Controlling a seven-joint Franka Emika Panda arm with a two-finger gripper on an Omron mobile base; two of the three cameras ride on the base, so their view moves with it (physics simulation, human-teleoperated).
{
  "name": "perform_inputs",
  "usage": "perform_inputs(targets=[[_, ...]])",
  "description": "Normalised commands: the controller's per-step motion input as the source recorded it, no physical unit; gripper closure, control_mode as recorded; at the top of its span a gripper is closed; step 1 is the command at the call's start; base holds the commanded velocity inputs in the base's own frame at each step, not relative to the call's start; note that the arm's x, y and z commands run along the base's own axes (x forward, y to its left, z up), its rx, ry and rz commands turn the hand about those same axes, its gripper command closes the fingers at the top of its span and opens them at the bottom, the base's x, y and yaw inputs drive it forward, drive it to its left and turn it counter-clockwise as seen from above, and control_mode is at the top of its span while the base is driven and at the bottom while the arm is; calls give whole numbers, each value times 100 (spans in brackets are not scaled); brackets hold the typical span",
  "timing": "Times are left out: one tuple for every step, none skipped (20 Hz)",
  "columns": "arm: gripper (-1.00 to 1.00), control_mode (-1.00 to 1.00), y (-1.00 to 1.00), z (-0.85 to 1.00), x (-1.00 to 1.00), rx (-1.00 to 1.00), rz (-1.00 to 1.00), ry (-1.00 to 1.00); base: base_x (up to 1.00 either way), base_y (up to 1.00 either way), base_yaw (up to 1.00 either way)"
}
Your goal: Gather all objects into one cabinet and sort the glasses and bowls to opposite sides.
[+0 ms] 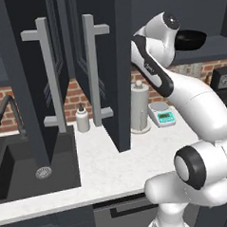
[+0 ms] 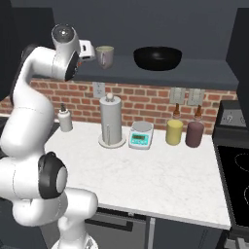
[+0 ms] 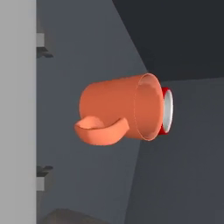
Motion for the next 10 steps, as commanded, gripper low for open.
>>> perform_inputs(targets=[[-100, -100, -6, 14, -46, 0, 0, -5, 0, 0, 0], [-100, -100, -7, 12, -48, 0, 0, -7, 0, 0, 0], [-100, -100, -9, 11, -49, 0, 0, -8, 0, 0, 0], [-100, -100, -11, 11, -54, 0, 0, -9, 0, 0, 0], [-100, -100, -14, 9, -56, 0, 0, -8, 0, 0, 0], [-100, -100, -14, 10, -54, 0, 0, -7, 0, 0, 0], [-100, -100, -19, 14, -56, 0, 0, -6, 0, 0, 0], [-100, -100, -20, 18, -51, 0, 0, -4, 0, 0, 0], [-100, -100, -19, 18, -51, 0, 0, -3, 0, 0, 0], [-100, -100, -20, 24, -50, 0, 0, -4, 0, 0, 0]])
